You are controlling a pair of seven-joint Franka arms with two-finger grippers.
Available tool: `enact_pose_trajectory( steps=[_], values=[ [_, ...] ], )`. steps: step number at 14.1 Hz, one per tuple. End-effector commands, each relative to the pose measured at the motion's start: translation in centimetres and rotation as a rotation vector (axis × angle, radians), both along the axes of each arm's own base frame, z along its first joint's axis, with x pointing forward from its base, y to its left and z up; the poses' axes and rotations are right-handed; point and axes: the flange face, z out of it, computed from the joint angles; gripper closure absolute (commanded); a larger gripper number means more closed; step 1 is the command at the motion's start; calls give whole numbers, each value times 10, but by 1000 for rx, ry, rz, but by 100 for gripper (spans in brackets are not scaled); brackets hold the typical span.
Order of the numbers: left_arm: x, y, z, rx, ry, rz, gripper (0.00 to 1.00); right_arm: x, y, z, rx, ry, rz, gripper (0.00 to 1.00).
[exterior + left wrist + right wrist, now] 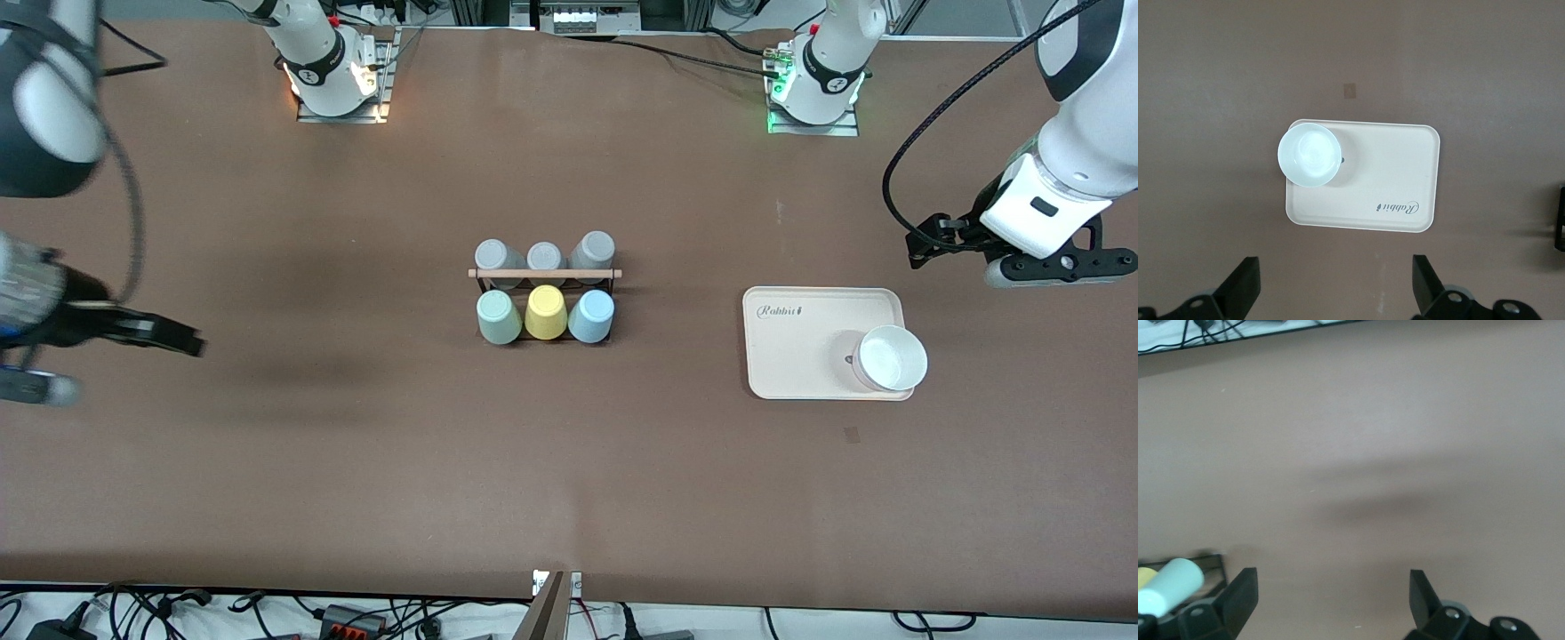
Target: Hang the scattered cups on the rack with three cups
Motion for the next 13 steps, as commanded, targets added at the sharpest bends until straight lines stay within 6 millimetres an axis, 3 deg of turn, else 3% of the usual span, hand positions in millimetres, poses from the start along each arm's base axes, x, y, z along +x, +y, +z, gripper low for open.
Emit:
enact_pose_trajectory(
  steps=[1,5,9,13],
  values=[
    [-4,3,4,-17,-10,-20,0,-23,-27,15,-6,-7,78,0],
    [-4,3,3,-17,-9,-20,0,-47,-32,40,-71,-57,88,0],
    [-4,3,3,-17,-7,-20,0,-63,-36,37,-79,-39,88,0],
    [-4,4,3,-17,-7,-18,0,-98,-32,35,-79,-21,113,0]
  ],
)
